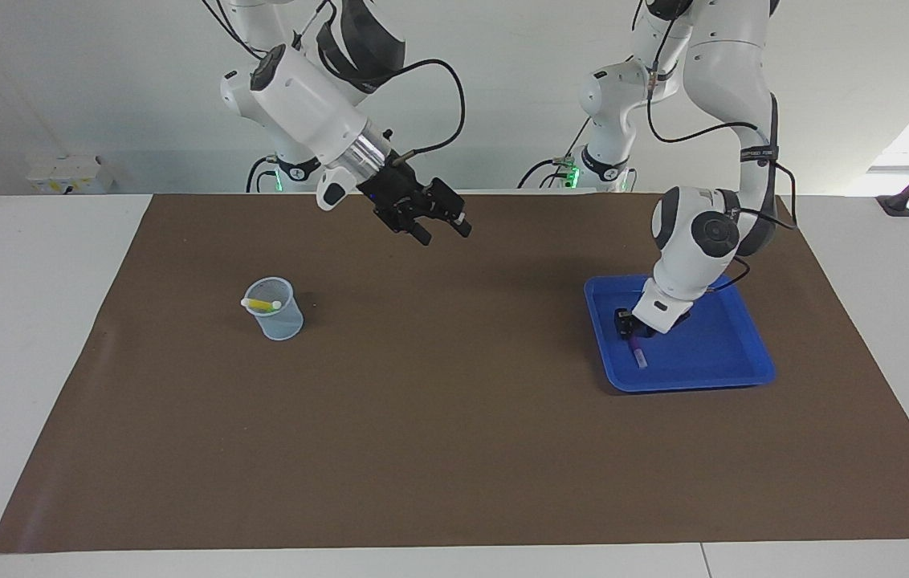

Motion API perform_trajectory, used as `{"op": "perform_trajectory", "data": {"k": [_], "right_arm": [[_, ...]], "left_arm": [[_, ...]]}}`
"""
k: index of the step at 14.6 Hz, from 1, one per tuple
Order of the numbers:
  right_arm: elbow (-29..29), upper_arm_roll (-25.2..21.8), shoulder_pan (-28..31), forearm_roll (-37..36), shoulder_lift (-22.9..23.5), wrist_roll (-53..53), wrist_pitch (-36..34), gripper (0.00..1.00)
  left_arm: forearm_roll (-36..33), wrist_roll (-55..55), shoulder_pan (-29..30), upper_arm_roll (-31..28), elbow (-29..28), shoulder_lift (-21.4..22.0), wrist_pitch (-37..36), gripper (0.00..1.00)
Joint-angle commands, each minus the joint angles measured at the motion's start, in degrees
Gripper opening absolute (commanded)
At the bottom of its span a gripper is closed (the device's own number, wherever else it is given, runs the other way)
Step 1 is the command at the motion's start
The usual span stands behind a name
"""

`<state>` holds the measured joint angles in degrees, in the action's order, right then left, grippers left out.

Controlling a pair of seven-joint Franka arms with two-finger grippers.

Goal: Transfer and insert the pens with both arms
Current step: 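Grasp the purple pen with the left gripper while the right gripper returns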

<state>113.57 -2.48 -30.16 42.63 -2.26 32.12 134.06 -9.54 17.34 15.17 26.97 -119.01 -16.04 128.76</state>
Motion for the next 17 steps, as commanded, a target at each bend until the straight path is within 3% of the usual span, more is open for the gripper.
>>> {"op": "perform_trajectory", "data": {"k": [1,7,14,17], "right_arm": [[1.66,-0.07,-2.79,1.58,-0.46,4.69,4.79,1.00],[2.53,-0.15,-5.26,2.89,-0.46,7.08,7.18,1.00],[2.54,-0.07,-5.26,2.89,-0.46,7.17,7.18,1.00],[2.54,-0.07,-5.26,2.89,-0.46,7.17,7.18,1.00]], "left_arm": [[-1.88,1.82,-0.66,-0.34,0.80,-1.01,0.88,0.53],[-1.97,1.47,-0.23,-0.34,2.12,-1.19,0.26,0.00],[-1.80,1.12,0.48,-0.34,3.61,-1.89,-0.88,0.00],[0.12,1.03,1.89,0.01,7.20,-1.89,-6.92,0.00]]}}
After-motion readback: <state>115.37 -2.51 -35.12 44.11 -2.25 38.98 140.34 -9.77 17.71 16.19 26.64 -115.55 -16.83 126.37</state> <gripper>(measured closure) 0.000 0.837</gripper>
